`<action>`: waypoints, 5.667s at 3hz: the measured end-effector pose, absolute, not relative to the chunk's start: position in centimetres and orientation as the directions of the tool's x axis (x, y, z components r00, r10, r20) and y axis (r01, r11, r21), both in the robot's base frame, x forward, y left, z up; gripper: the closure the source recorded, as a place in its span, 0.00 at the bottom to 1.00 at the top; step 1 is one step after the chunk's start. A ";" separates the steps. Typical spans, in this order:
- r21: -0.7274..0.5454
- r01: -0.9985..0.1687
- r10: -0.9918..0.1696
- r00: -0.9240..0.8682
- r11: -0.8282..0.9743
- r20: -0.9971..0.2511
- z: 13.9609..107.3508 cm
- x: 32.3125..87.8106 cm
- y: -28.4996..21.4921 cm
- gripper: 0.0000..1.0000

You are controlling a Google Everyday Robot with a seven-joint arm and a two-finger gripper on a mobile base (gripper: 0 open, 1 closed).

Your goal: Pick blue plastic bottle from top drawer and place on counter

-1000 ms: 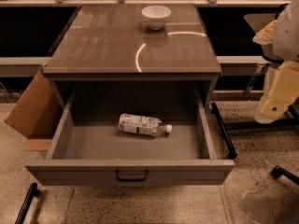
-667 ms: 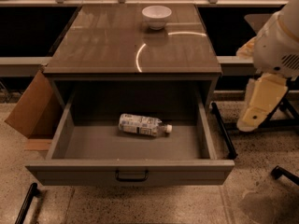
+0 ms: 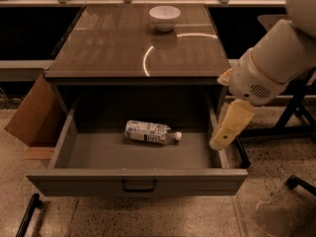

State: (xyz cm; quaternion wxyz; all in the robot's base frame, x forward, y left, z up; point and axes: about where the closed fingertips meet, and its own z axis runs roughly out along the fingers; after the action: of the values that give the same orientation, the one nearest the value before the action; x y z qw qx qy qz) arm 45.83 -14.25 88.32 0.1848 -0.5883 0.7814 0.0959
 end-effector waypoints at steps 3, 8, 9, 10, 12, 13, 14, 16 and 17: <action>-0.019 -0.948 -0.828 -0.267 0.317 -0.492 84.2 47.4 -10.7 0.00; -0.056 -0.926 -0.799 -0.290 0.373 -0.527 70.4 56.1 -4.8 0.00; -0.037 -0.927 -0.790 -0.297 0.374 -0.537 68.1 57.5 -3.8 0.00; -0.003 -0.936 -0.789 -0.294 0.351 -0.539 65.3 58.4 -1.9 0.00; 0.021 -0.951 -0.797 -0.272 0.310 -0.539 63.4 59.1 0.6 0.02; 0.032 -0.957 -0.802 -0.261 0.290 -0.537 62.9 59.1 1.6 0.21; 0.041 -0.961 -0.805 -0.251 0.272 -0.537 62.5 59.1 2.3 0.44; 0.011 -0.963 -0.791 -0.226 0.268 -0.568 64.6 58.8 1.6 0.91; -0.049 -0.957 -0.761 -0.197 0.287 -0.619 68.9 58.7 -1.3 1.00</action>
Offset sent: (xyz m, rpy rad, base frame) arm 0.0064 0.0275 -0.0230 0.0723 0.0082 -0.0285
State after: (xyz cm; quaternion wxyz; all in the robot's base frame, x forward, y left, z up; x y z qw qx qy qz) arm 58.73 -1.31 68.90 0.2769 -0.5701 0.7530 0.1770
